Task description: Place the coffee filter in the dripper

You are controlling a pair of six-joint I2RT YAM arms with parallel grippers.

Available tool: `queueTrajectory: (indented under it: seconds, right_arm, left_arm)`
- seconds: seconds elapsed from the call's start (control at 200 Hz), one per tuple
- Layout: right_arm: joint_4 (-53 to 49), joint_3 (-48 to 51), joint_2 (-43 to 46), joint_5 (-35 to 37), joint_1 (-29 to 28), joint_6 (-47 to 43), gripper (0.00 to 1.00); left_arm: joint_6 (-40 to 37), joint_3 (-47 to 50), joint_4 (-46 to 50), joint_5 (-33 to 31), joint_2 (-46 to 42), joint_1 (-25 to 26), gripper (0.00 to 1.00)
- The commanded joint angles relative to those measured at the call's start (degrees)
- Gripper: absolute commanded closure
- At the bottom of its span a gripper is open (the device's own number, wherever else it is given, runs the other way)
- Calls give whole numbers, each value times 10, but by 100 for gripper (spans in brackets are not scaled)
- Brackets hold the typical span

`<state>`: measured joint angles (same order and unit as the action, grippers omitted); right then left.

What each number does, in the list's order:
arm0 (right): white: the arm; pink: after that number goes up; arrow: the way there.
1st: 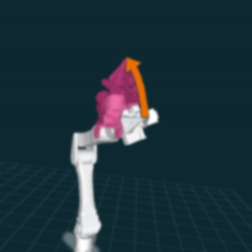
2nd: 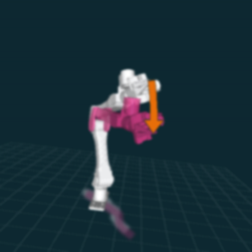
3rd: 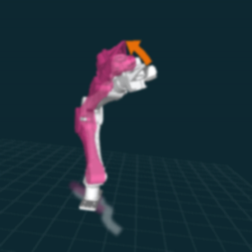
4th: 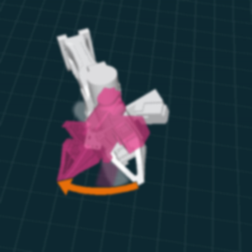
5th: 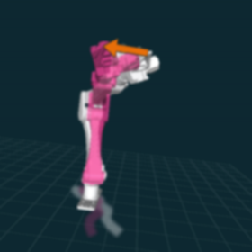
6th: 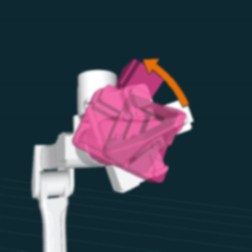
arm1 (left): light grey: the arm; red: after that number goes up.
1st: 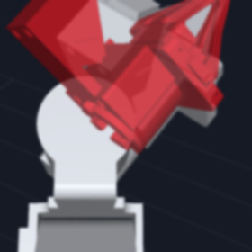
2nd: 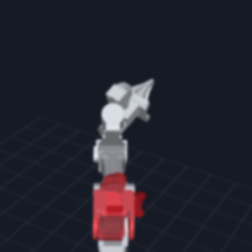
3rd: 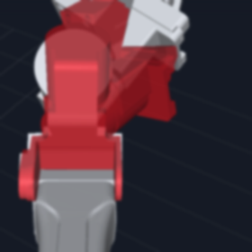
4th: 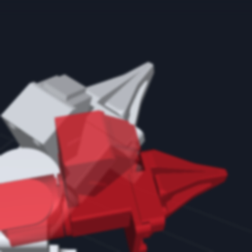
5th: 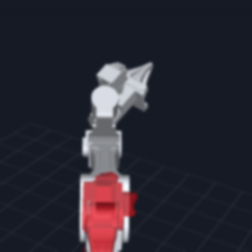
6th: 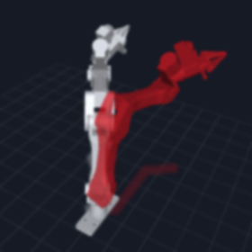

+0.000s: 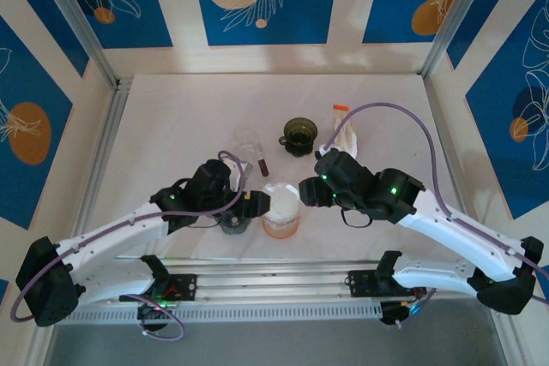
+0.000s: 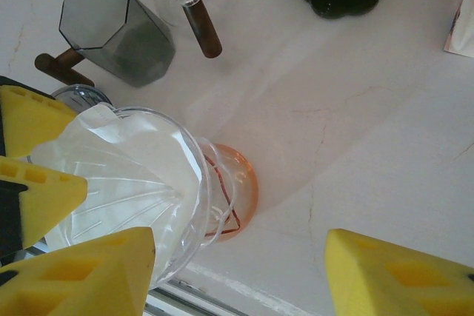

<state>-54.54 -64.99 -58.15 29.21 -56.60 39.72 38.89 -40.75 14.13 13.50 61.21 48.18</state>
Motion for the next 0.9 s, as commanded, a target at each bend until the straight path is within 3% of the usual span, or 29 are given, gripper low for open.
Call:
queueTrajectory:
  seconds: [0.0,0.235,0.47,0.76,0.895]
  right_arm:
    - [2,14,18,16,1,21,37]
    - [7,57,69,36,1,54,37]
    - [16,141,159,56,2,111,35]
    - [81,290,195,-89,3,127,36]
    - [119,335,197,-107,3,135,38]
  left_arm:
    - [6,-24,-12,5,-15,5,15]
    - [9,-46,-27,4,-54,5,9]
    - [-2,-22,10,-90,-159,4,5]
    - [0,6,131,-168,-221,-8,5]
    - [-2,23,123,-133,-208,-67,8]
